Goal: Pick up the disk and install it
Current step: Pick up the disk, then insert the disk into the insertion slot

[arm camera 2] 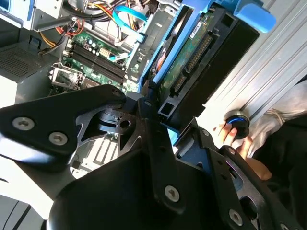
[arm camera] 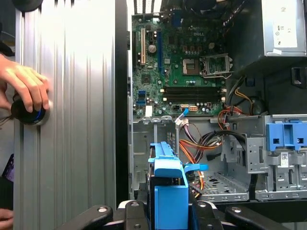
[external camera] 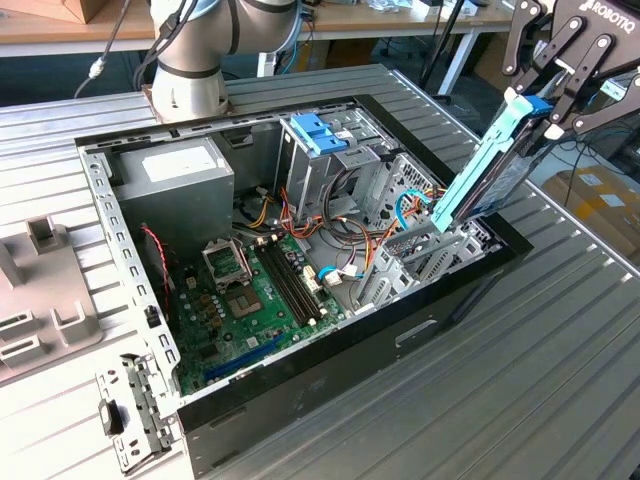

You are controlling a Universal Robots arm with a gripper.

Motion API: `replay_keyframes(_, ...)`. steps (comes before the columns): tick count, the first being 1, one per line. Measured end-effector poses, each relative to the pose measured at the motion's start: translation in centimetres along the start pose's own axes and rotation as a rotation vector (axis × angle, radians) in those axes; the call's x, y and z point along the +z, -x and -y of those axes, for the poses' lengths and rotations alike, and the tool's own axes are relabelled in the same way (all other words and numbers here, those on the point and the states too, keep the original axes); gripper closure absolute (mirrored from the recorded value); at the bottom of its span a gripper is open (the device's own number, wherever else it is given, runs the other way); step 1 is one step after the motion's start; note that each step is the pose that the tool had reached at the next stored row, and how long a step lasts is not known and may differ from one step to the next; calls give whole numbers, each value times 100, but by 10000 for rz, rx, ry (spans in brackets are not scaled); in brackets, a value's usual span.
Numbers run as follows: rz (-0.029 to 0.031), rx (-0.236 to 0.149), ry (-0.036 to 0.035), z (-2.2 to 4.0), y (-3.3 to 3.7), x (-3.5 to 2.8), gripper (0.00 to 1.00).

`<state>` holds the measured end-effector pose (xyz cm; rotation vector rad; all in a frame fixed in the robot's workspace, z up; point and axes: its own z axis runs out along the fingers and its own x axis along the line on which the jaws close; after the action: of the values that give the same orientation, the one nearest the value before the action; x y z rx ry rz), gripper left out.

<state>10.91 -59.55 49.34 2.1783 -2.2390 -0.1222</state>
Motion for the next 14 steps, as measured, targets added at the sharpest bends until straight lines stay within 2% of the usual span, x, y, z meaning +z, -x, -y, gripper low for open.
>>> replay_keyframes(3,0,1,5,100,3,-5,64)
replay_keyframes(5,0,0,6,130,4,-7,64)
replay_keyframes(14,-1,-1,5,147,4,-8,64)
